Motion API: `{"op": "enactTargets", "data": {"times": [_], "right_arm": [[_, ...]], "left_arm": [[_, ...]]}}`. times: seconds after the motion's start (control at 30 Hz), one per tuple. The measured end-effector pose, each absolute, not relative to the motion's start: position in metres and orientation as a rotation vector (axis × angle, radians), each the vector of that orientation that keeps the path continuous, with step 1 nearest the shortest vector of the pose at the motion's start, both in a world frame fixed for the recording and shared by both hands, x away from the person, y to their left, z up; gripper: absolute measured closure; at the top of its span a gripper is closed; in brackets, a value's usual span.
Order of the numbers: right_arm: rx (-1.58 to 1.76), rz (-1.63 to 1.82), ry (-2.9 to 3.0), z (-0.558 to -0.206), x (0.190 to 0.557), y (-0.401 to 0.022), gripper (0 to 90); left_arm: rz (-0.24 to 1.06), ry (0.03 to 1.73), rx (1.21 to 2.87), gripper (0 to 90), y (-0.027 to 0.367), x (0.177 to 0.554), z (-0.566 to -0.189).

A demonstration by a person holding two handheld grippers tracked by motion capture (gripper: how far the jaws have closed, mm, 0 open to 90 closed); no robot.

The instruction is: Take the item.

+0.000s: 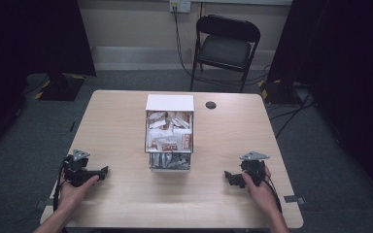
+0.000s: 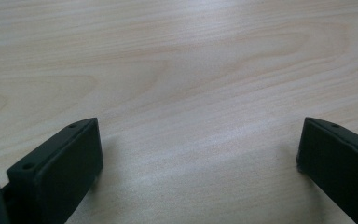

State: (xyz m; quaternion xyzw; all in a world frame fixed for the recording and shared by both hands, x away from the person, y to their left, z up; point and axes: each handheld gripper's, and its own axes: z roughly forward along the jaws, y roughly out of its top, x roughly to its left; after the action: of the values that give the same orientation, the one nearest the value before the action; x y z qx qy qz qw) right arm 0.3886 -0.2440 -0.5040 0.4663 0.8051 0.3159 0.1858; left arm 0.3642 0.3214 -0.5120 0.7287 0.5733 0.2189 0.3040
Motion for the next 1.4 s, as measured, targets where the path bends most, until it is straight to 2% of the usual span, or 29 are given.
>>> {"op": "enactTargets", "data": {"times": [0.23,0.33,0.5,0.6,0.8,1.4], "right_arm": [[1.314,0.890,2.267,-0.504,0.389,-0.244,0.0],[1.314,0.889,2.267,-0.504,0.389,-0.244,0.0],[1.314,0.890,2.267,-0.504,0.389,-0.244,0.0],[1.315,0.890,2.267,-0.504,0.389,-0.244,0.0],[1.314,0.890,2.267,-0.504,0.389,-0.244,0.0],[1.315,0.890,2.267,-0.504,0.389,-0.244,0.0]], "left_arm": [[0.589,1.539,1.910,0.4,0.322,0.364,-0.511],[0.616,1.539,1.879,14.6,0.323,0.362,-0.510],[0.603,1.537,1.901,16.5,0.321,0.361,-0.508],[0.591,1.532,1.906,21.3,0.320,0.361,-0.506],[0.589,1.507,1.903,20.9,0.316,0.361,-0.500],[0.476,1.404,1.857,26.1,0.306,0.355,-0.479]]}}
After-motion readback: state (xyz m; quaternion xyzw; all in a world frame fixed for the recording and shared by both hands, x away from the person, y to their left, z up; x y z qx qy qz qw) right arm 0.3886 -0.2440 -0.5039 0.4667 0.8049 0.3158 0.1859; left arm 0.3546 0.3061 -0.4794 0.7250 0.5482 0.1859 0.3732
